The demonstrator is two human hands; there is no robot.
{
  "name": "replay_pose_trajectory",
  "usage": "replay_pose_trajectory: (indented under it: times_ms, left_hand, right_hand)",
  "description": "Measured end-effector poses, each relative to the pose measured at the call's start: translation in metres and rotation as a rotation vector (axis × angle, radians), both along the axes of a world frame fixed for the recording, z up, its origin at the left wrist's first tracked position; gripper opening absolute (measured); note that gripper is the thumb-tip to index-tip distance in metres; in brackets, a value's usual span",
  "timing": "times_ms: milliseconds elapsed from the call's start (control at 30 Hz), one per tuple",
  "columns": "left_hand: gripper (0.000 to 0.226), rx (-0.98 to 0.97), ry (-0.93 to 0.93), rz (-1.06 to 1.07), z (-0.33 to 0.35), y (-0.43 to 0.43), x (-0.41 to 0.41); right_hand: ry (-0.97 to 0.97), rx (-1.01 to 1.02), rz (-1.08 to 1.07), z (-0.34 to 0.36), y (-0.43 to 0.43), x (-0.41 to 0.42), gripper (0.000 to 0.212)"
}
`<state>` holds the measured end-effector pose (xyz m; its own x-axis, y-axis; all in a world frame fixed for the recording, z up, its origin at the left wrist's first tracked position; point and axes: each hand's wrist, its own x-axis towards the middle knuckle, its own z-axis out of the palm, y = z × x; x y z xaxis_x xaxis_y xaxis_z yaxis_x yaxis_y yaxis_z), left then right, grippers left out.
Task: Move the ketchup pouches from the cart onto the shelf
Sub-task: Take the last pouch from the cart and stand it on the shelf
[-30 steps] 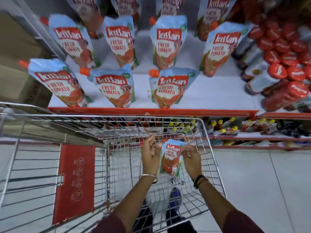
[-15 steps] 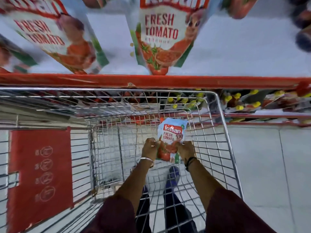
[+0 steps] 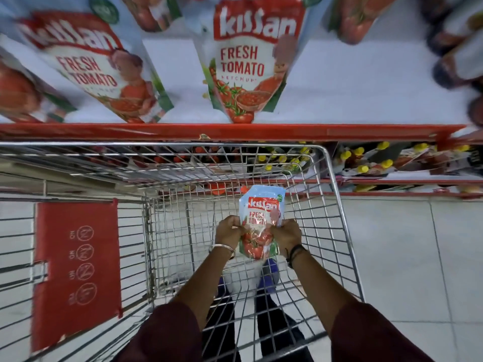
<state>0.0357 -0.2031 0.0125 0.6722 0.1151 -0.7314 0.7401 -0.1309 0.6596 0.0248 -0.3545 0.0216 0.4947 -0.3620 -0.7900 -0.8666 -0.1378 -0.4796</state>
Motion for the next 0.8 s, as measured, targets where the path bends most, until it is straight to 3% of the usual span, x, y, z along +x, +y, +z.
replay_pose_trajectory:
  times_ms: [200,333,467,600,800]
  left_hand:
    - [0.032,0.063,-0.239,-0.048,0.078,0.001,-0.009]
    - [0.026,0.061,-0.398,-0.068,0.139,-0.005,-0.006]
    - [0.019,0.051,-0.526,-0.093,0.193,-0.015,0.005]
    - [0.029,0.045,-0.65,-0.107,0.238,-0.034,0.019]
    - [0.027,0.007,-0.809,-0.107,0.293,-0.08,0.045]
  right_hand:
    - [-0.271,-0.041,0.128,0.071,-0.003,-0.014,0.021]
    - [-0.458,-0.01,0.057,0.127,-0.007,-0.018,0.01]
    - [-0.656,-0.011,-0.042,0.18,-0.019,-0.013,0.014]
    - [-0.801,0.004,-0.103,0.227,-0.04,-0.005,0.023]
    - [-0.983,-0.114,-0.128,0.28,-0.078,0.019,0.025]
